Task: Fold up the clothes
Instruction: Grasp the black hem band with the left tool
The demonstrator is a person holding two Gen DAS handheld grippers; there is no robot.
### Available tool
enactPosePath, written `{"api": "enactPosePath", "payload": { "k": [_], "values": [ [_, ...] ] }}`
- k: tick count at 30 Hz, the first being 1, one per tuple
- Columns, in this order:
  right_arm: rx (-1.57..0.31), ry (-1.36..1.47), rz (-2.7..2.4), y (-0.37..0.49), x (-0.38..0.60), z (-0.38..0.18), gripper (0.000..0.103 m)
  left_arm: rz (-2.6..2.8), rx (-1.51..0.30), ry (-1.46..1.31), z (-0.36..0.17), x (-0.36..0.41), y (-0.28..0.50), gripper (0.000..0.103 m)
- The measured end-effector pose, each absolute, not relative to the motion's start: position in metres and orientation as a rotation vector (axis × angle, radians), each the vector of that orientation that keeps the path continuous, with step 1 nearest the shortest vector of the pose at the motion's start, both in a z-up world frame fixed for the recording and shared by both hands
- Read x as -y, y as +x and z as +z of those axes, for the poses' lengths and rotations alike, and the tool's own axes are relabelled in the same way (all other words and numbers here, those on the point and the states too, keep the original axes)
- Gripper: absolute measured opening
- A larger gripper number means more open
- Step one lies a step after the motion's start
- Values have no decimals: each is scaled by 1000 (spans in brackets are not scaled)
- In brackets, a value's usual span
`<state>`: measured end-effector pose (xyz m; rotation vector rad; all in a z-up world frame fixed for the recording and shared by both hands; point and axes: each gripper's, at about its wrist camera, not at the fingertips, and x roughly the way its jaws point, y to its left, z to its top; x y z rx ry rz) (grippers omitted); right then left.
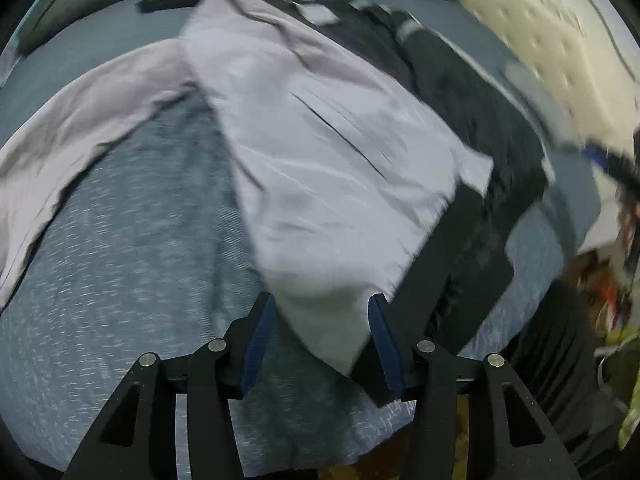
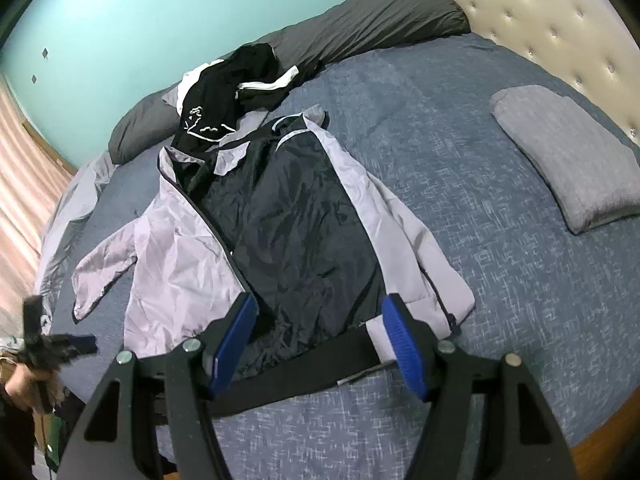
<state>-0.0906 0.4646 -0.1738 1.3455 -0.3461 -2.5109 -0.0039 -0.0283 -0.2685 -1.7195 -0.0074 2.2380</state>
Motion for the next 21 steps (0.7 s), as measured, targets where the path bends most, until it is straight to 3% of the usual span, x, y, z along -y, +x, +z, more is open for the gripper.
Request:
{"api": "enactPosePath", "payload": {
  "k": [17, 18, 21],
  "values": [
    [390, 1353, -2483, -83, -468, -180, 67, 2150, -243, -1707, -303, -39, 19, 53],
    [392, 1351, -2480, -83, -468, -180, 67, 2146, -256, -1700, -303, -39, 20, 51],
    [384, 1345, -2474, -82, -466, -180, 67, 2136, -294, -1677, -304, -42, 21, 28]
  ]
}}
